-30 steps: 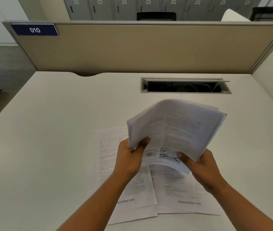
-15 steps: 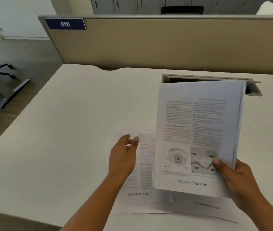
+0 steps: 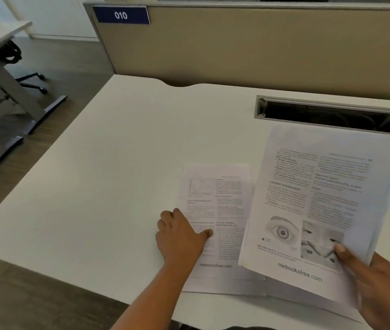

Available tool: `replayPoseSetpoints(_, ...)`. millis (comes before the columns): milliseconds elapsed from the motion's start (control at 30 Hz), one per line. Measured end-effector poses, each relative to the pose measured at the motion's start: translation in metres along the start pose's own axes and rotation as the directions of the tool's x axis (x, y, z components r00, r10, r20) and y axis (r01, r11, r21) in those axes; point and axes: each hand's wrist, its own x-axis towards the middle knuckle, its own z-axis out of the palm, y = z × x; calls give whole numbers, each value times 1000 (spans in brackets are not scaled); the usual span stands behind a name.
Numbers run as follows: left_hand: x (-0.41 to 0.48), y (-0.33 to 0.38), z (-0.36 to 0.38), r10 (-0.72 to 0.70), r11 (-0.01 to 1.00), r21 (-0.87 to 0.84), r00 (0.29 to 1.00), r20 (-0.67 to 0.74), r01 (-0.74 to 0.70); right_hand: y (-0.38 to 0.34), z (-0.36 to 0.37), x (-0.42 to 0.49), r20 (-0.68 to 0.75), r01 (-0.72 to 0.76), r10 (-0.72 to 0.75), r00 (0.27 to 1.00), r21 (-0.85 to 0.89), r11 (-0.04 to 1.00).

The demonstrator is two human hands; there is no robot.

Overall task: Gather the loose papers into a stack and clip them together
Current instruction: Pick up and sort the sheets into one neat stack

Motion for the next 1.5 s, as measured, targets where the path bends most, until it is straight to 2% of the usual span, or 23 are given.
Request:
replayPoseSetpoints(133, 6, -1, 0, -31, 999, 18, 999, -28, 31, -3, 5, 0, 7, 10, -10, 1000, 6, 1000)
replayPoseSetpoints(533, 48, 15, -23, -70, 988, -137, 997, 23, 73, -15, 12, -3, 11, 28, -28, 1000, 23, 999)
replayPoseSetpoints(767, 52, 6, -31, -39, 919, -393, 999, 27, 46, -16, 6, -3, -30, 7, -6, 1000, 32, 999)
replayPoseSetpoints(867, 51, 1, -33, 17, 883, -470, 999, 31, 0, -15, 2, -3, -34, -8, 10, 999, 37, 999)
replayPoseSetpoints(1133, 49, -16, -40, 64, 863, -498, 996, -69, -90, -15, 0, -3, -9, 21, -21, 1000, 8, 1000)
replayPoseSetpoints(1267, 50, -27, -57, 72, 874, -458, 976, -207, -161, -22, -1, -4, -9, 21, -20, 1000, 59, 998)
replayPoseSetpoints(1367, 48, -28, -80, 85, 771, -613, 981, -173, -174, -19, 0, -2, 3, 23, -23, 1000, -36, 999)
replayPoseSetpoints(1500, 25, -20, -124, 98, 477, -876, 995, -31, -74, -18, 0, 10, -45, 47, -51, 998, -81, 996)
